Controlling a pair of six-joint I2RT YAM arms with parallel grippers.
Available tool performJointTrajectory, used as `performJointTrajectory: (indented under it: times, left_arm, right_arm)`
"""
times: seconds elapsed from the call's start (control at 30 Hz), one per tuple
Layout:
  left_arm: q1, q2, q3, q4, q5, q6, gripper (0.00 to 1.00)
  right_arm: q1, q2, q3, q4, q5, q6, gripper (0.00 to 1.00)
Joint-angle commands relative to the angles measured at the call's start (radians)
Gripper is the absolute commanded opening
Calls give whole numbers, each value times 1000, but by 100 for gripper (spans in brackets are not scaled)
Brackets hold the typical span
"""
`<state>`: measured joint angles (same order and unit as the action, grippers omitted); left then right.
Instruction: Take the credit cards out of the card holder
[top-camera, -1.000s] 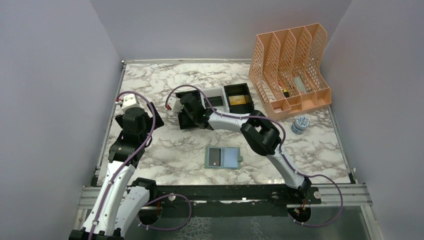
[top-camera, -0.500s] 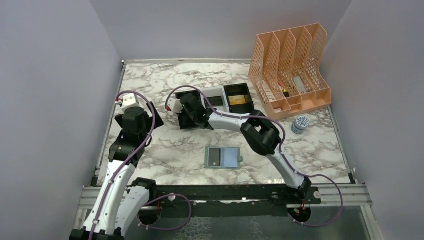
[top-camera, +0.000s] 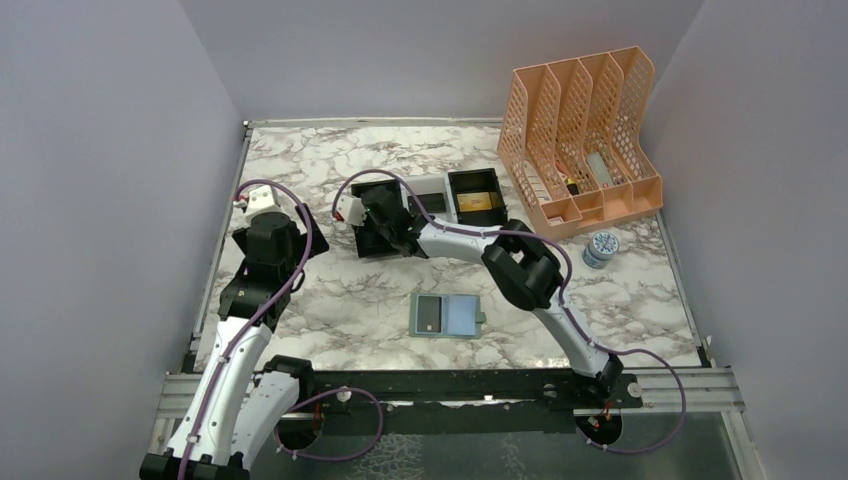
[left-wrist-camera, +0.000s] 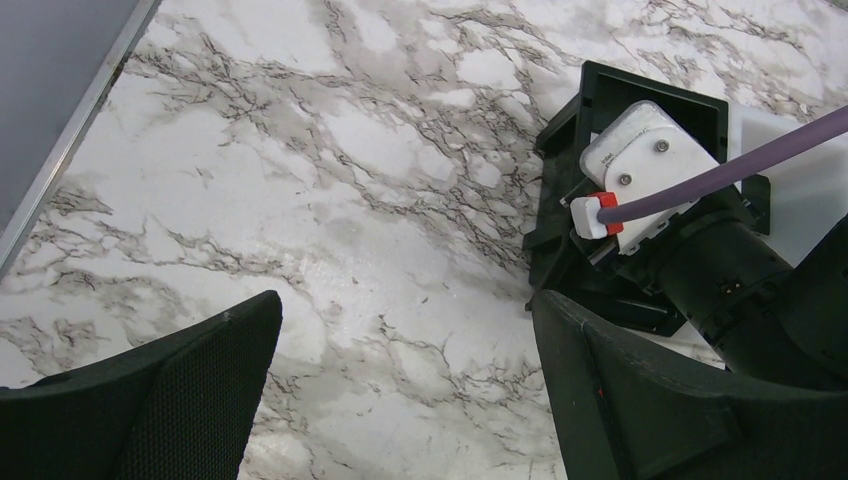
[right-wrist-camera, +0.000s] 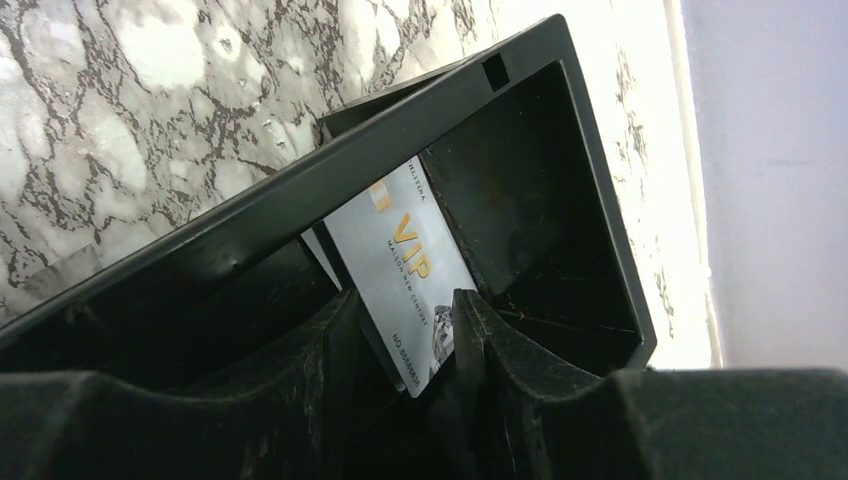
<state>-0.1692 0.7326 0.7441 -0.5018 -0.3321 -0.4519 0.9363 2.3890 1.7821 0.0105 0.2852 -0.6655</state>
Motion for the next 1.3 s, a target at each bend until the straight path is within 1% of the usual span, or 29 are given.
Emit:
performJointTrajectory:
  times: [0.0,0.23,0.33,0.43,0.53,0.6,0.7,0.83,0.9,1.0,1.1,1.2,1.27]
  left_arm:
    - [10,2,-12,26,28,13,99]
    - [11,-2,-14,26,30,14,99]
    - [11,0,-14,25,34,14,99]
    - [11,3,-15,25,39,13,99]
    - [11,2,-15,26,42,13,99]
    - [11,3,-18,27,71,25,99]
    - [11,7,-24,40,143,37,99]
    - [11,11,-22,51,157,50,99]
    - [11,9,-24,56,187,58,99]
    - [11,12,-40,93,296,70,99]
    - [11,44,-54,154,457,54,99]
    - [10,93,-67,200,631,-7,99]
    - [7,128,-79,223,742,-31,97]
  right_arm:
    - [-4,-68,-2,-21,-58,50,41]
    - [-4,-103,-7,-37,-48,106,41]
    - [-4,-137,-13,-33,-13,200,41]
    - [-4,-223,-69,-13,5,313,41]
    - [-5,-348,-197,46,21,449,42]
    - [-7,-438,-303,69,52,567,44]
    - [-13,-572,-464,70,78,749,46]
    - [-34,-742,-706,56,97,989,49]
    - [-41,-819,-805,48,74,1098,50]
    - [-44,-908,-915,-6,-18,1244,49]
    - [-44,-993,-1017,-16,-142,1329,49]
    - [-44,-1076,-1111,-30,-174,1415,50]
    - [-44,-1129,-1178,-7,-195,1455,50]
